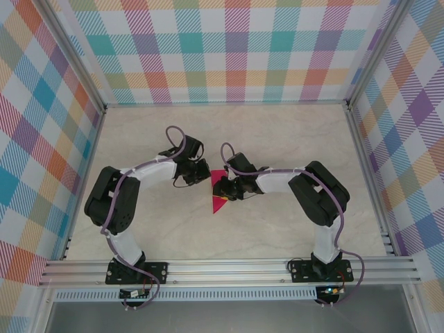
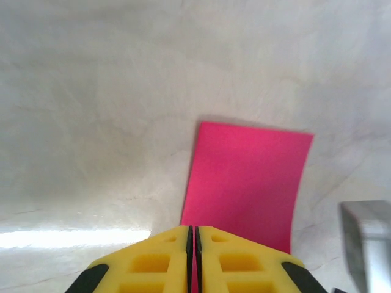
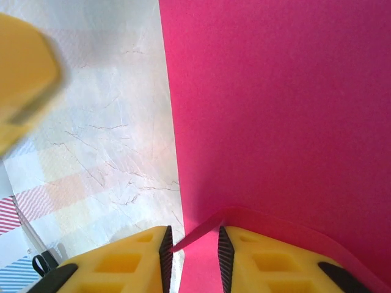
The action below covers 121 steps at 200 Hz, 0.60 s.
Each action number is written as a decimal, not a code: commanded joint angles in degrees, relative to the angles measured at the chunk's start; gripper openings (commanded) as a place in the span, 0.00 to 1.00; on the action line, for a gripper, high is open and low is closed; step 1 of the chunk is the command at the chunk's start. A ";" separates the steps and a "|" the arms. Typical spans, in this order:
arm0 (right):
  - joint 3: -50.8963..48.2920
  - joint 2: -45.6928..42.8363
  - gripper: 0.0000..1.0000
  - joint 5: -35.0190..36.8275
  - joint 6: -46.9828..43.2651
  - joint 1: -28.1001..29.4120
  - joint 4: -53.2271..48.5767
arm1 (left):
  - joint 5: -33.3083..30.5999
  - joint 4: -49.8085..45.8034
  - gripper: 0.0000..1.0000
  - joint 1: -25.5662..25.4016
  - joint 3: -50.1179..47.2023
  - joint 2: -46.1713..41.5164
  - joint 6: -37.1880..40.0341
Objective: Fold a paper plane with a square sheet of paper (pick it up from the middle)
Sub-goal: Third fold the triangle at the center of the table.
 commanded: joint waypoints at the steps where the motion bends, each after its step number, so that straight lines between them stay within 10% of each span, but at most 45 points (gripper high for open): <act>1: -0.60 1.13 0.32 2.10 -1.20 0.28 -2.08 | -1.81 -2.14 0.12 2.01 -2.01 -4.16 -0.45; 121: -2.27 -0.82 0.27 2.40 -1.76 0.01 -0.28 | 8.72 4.17 0.12 1.65 -9.05 -7.25 0.64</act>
